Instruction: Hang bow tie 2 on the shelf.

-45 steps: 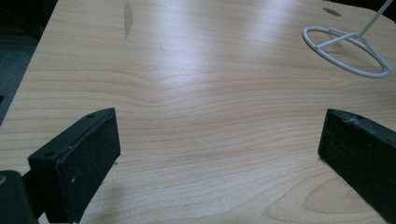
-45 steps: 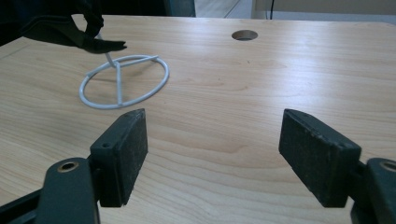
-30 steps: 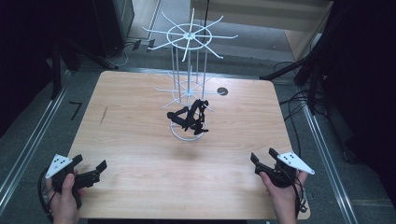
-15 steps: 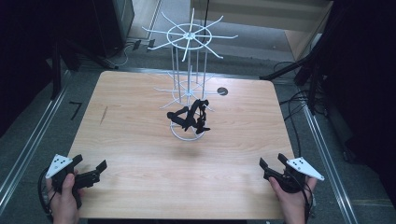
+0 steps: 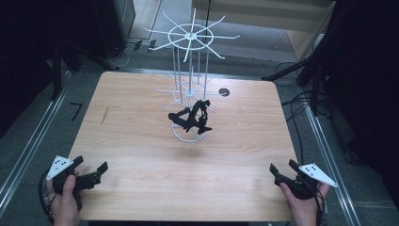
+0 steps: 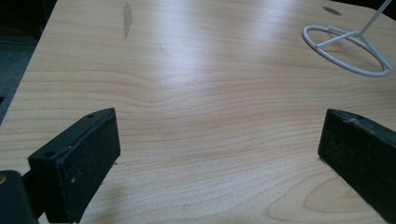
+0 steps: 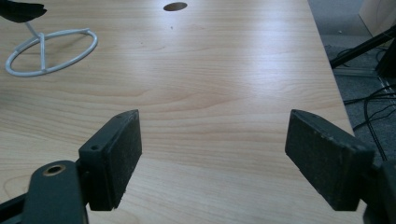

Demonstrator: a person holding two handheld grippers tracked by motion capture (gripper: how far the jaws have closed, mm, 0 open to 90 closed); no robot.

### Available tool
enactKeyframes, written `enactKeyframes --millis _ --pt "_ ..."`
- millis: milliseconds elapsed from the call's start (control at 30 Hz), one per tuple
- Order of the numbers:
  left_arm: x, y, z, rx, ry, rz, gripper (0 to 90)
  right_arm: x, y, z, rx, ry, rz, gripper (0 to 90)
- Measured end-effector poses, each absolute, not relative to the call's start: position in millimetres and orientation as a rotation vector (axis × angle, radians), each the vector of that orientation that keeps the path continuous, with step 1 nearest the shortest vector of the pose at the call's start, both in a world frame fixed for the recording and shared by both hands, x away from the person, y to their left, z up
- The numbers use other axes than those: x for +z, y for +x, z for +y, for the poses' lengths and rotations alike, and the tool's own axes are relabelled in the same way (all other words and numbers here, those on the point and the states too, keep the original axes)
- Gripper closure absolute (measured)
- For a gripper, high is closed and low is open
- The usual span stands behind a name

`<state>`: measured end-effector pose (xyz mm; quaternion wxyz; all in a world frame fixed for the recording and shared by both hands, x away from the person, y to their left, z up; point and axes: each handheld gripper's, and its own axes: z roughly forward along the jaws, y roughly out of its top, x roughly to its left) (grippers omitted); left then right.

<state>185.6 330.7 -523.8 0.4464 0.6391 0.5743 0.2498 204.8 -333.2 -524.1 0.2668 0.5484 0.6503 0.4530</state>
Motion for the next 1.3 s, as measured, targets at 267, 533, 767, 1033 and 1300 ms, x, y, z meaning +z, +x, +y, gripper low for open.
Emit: enactKeyframes --millis 267,533,767,1033,1300 --pt "-523.8 185.3 330.4 0.627 1.582 1.421 0.0 -530.8 196.0 -357.7 1.24 1.505 1.737 13.1" --pt "-523.9 186.0 330.8 0.614 1.582 1.423 0.0 -542.6 187.4 -382.4 1.288 1.586 1.708 13.0" --pt "-524.0 186.9 330.6 0.61 1.588 1.424 0.0 -548.0 187.9 -386.8 1.298 1.573 1.719 13.4" --pt "-524.0 186.9 330.9 0.609 1.587 1.425 0.0 -551.7 188.9 -382.0 1.226 1.581 1.719 13.5" --pt "-524.0 187.1 330.5 0.61 1.591 1.424 0.0 -551.7 191.1 -376.3 1.202 1.569 1.749 13.4"
